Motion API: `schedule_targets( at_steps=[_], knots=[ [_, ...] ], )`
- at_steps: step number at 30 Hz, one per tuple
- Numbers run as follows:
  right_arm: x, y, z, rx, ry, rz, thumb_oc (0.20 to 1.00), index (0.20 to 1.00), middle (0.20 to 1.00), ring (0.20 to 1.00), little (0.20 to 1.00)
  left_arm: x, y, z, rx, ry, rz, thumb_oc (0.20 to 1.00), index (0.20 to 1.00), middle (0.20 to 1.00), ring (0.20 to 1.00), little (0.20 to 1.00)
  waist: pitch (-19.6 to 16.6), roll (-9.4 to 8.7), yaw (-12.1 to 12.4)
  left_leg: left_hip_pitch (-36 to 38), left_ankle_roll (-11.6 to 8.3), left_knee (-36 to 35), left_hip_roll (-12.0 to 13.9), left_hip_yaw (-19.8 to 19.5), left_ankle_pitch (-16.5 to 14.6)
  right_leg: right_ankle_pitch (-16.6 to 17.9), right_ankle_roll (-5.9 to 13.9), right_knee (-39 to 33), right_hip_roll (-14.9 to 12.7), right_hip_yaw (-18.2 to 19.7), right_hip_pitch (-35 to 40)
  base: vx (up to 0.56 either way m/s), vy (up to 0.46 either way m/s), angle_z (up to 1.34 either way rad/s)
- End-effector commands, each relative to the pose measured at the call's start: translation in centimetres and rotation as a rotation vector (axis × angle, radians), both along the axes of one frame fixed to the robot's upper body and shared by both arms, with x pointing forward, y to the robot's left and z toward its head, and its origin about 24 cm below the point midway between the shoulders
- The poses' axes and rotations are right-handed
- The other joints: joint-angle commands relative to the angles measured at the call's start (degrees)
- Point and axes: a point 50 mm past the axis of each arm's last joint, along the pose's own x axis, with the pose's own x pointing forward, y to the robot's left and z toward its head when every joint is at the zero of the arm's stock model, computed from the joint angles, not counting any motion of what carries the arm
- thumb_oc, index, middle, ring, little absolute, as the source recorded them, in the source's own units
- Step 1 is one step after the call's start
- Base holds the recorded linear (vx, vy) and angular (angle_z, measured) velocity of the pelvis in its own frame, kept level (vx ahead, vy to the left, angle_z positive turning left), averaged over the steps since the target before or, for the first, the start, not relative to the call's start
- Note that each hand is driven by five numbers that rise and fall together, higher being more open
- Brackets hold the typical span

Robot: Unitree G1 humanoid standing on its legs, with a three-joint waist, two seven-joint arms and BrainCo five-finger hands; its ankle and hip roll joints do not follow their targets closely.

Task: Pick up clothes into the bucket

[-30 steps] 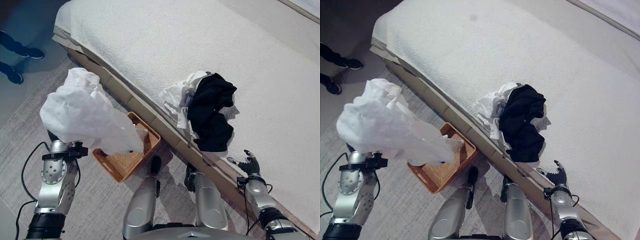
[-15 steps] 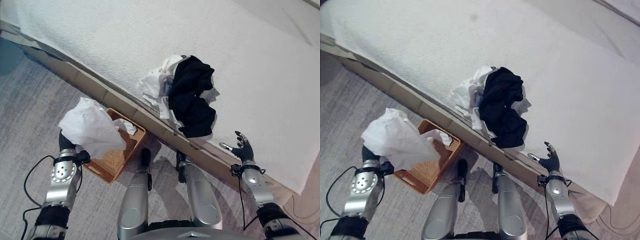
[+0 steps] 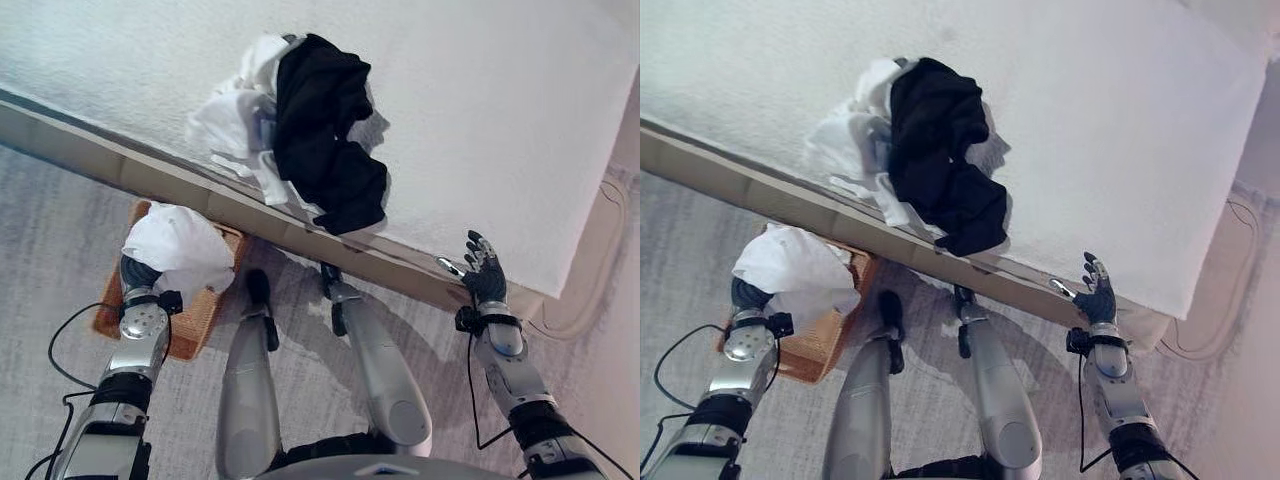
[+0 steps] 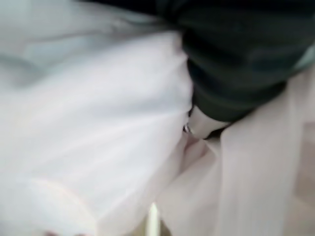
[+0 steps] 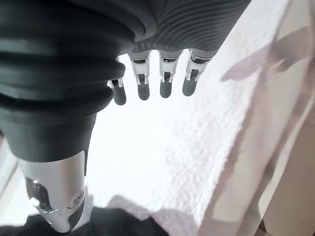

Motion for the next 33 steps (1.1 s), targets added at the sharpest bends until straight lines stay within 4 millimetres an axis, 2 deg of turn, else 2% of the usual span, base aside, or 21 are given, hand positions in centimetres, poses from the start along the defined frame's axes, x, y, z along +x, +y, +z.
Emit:
schedule_targets(
  at_steps=[1, 6, 11, 12, 13, 14, 16, 17, 24, 26, 27, 28, 30, 31, 33],
  knots=[
    [0.0, 1.2, 2.2, 0.062, -0.140, 0.032, 1.000, 1.000, 1.000, 1.000, 1.000, -1.0, 4.0, 2.5, 0.092, -0.053, 0.155, 0.200, 0.200, 0.200, 0.200, 0.200, -0.74, -4.42, -0.06, -1.96, 1.18, 7.26, -0.39, -2.46, -4.05, -2.82, 4.04, 3.26, -4.07, 1.45, 0.66, 0.00, -0.001, -0.09],
    [-0.1, 1.8, 2.6, 0.095, -0.163, 0.058, 1.000, 1.000, 1.000, 1.000, 1.000, -1.9, 5.9, 2.4, 0.042, -0.041, 0.277, 0.200, 0.200, 0.200, 0.200, 0.200, -0.74, -6.30, -0.62, -6.52, 1.51, 12.10, 0.79, -2.79, -5.99, -3.06, 3.69, 5.70, -2.58, 1.83, -3.31, -0.01, -0.013, -0.09],
    [-0.2, 2.1, 2.3, 0.098, -0.152, 0.063, 1.000, 1.000, 1.000, 1.000, 1.000, -2.3, 6.6, 2.5, -0.013, -0.074, 0.344, 0.200, 0.200, 0.200, 0.200, 0.200, -0.74, -7.16, -0.61, -8.72, 1.59, 13.59, 1.30, -3.31, -6.49, -3.16, 3.54, 6.12, -1.95, 1.45, -4.92, -0.01, -0.025, -0.08],
    [-0.3, 2.1, 2.1, 0.099, -0.142, 0.063, 1.000, 1.000, 1.000, 1.000, 1.000, -2.4, 6.8, 2.4, -0.031, -0.073, 0.368, 0.304, 0.304, 0.304, 0.304, 0.304, -0.74, -7.35, -0.61, -9.32, 1.52, 13.58, 1.21, -3.59, -6.36, -3.18, 3.50, 5.97, -2.00, 1.03, -5.26, 0.00, 0.000, 0.00],
    [-0.3, 2.1, 2.1, 0.099, -0.143, 0.063, 1.000, 1.000, 1.000, 1.000, 1.000, -2.4, 6.8, 2.4, -0.031, -0.073, 0.368, 0.467, 0.467, 0.467, 0.467, 0.467, -0.74, -7.34, -0.64, -9.34, 1.52, 13.58, 1.20, -3.61, -6.35, -3.18, 3.50, 5.97, -2.01, 1.01, -5.27, 0.07, -0.028, 0.01],
    [-0.6, 2.2, 1.7, 0.096, -0.120, 0.063, 1.000, 1.000, 1.000, 1.000, 1.000, -2.9, 7.1, 2.0, -0.046, -0.056, 0.407, 1.000, 1.000, 1.000, 1.000, 1.000, -0.74, -7.10, -0.23, -8.37, 1.31, 13.94, 1.40, -4.30, -8.38, -5.00, 3.67, 6.54, -1.74, 0.49, -4.37, 0.08, -0.011, 0.05],
    [-0.6, 2.3, 1.6, 0.099, -0.116, 0.063, 1.000, 1.000, 1.000, 1.000, 1.000, -3.1, 7.2, 1.8, -0.073, -0.061, 0.435, 1.000, 1.000, 1.000, 1.000, 1.000, -0.74, -7.05, -0.16, -8.50, 1.25, 13.73, 1.28, -4.51, -8.26, -4.95, 3.58, 6.30, -1.83, 0.24, -4.33, -0.01, -0.019, 0.07],
    [-0.4, 2.3, 1.8, 0.104, -0.122, 0.065, 1.000, 1.000, 1.000, 1.000, 1.000, -3.0, 7.2, 2.0, -0.089, -0.082, 0.450, 1.000, 1.000, 1.000, 1.000, 1.000, -0.74, -7.31, -0.37, -9.75, 1.35, 12.87, 0.96, -4.20, -6.02, -3.05, 3.31, 5.33, -2.33, 0.11, -5.48, -0.09, -0.019, 0.08],
    [-0.3, 2.4, 2.6, 0.118, -0.152, 0.067, 1.000, 1.000, 1.000, 1.000, 1.000, -3.6, 6.9, 0.9, -0.214, -0.123, 0.521, 1.000, 1.000, 1.000, 1.000, 1.000, -0.74, -6.55, 0.25, -8.69, 1.08, 10.89, 0.58, -4.40, -5.16, -2.76, 3.14, 3.93, -2.95, -0.46, -4.25, -0.02, -0.003, 0.04],
    [0.0, 2.2, 4.2, 0.127, -0.223, 0.051, 1.000, 1.000, 1.000, 1.000, 1.000, -3.6, 6.1, 0.5, -0.265, -0.152, 0.511, 1.000, 1.000, 1.000, 1.000, 1.000, -0.74, -5.78, 0.74, -8.04, 0.94, 9.82, 0.22, -4.59, -4.70, -2.75, 3.06, 3.45, -3.43, -0.88, -3.48, -0.01, -0.005, 0.04],
    [0.0, 2.2, 4.2, 0.127, -0.223, 0.051, 1.000, 1.000, 1.000, 1.000, 1.000, -3.6, 6.1, 0.4, -0.265, -0.152, 0.511, 1.000, 1.000, 1.000, 1.000, 1.000, -0.74, -5.75, 0.71, -8.02, 0.94, 9.80, 0.20, -4.61, -4.69, -2.74, 3.06, 3.43, -3.44, -0.90, -3.45, 0.00, -0.003, 0.08],
    [0.2, 1.9, 5.4, 0.125, -0.275, 0.036, 1.000, 1.000, 1.000, 1.000, 1.000, -3.7, 5.4, -0.3, -0.297, -0.137, 0.491, 1.000, 1.000, 1.000, 1.000, 1.000, -0.74, -4.94, 1.15, -7.43, 0.91, 9.06, -0.23, -4.78, -4.35, -2.87, 3.02, 3.36, -3.88, -1.19, -2.97, 0.00, 0.002, 0.08],
    [0.3, 1.9, 6.0, 0.125, -0.304, 0.034, 1.000, 1.000, 1.000, 1.000, 1.000, -3.7, 5.1, -0.6, -0.306, -0.130, 0.485, 1.000, 1.000, 1.000, 1.000, 1.000, -0.74, -4.55, 1.31, -7.17, 0.92, 8.74, -0.43, -4.85, -4.21, -2.94, 3.00, 3.36, -4.08, -1.29, -2.77, 0.00, 0.001, 0.09],
    [0.6, 1.7, 7.3, 0.103, -0.355, 0.028, 1.000, 1.000, 1.000, 1.000, 1.000, -3.8, 4.6, -1.1, -0.307, -0.106, 0.460, 1.000, 1.000, 1.000, 1.000, 1.000, -0.74, -3.47, 1.89, -6.48, 0.93, 7.76, -0.91, -5.02, -3.82, -3.11, 3.02, 3.34, -4.55, -1.54, -2.17, 0.00, 0.000, 0.06],
    [0.8, 1.6, 8.0, 0.085, -0.380, 0.023, 1.000, 1.000, 1.000, 1.000, 1.000, -3.7, 4.2, -1.3, -0.311, -0.097, 0.445, 1.000, 1.000, 1.000, 1.000, 1.000, -0.74, -2.89, 2.16, -6.17, 0.84, 7.18, -1.18, -5.14, -3.46, -3.14, 3.00, 3.26, -4.90, -1.81, -1.82, 0.00, -0.004, 0.08]
  ],
)
